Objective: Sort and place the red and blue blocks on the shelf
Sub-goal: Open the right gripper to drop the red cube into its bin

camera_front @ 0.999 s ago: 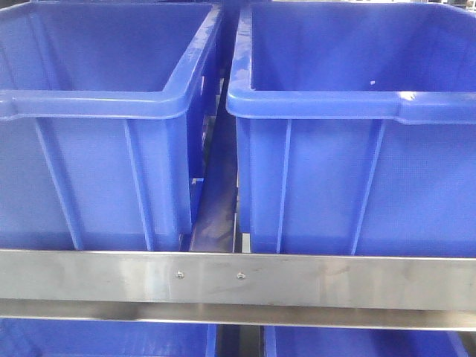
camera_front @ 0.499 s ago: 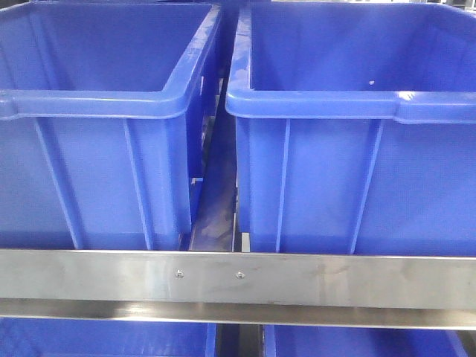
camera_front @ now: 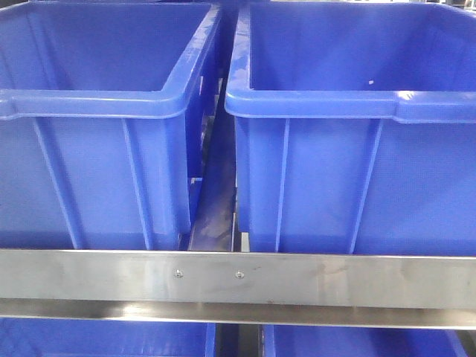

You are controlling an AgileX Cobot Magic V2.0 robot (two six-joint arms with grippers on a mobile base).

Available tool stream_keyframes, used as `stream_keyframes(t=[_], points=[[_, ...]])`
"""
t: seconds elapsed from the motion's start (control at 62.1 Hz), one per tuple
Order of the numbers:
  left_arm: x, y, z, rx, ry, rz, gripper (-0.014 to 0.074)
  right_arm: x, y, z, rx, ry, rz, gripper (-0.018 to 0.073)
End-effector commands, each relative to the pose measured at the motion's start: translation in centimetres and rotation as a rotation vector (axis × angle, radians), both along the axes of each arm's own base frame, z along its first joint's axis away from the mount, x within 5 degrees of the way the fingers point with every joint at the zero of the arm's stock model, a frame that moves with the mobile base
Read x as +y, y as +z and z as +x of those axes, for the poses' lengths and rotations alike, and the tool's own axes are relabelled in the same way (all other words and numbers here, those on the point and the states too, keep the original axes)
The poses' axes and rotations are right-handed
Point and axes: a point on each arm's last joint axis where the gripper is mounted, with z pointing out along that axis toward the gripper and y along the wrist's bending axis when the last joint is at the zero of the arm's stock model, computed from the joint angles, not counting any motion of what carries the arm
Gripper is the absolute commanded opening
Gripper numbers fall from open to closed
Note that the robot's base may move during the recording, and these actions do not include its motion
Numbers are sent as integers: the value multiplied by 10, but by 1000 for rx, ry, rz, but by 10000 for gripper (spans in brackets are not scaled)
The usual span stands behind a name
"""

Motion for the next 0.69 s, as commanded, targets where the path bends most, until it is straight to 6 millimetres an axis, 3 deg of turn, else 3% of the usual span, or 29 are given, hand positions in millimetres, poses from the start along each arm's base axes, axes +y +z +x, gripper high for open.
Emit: stream_keyframes(t=[0.0, 0.677], points=[[6, 19, -1, -128, 62, -5, 129, 2, 16, -2, -99, 25, -18, 57], [10, 19, -1, -123, 93, -5, 124, 6, 18, -2, -113, 63, -45, 57]])
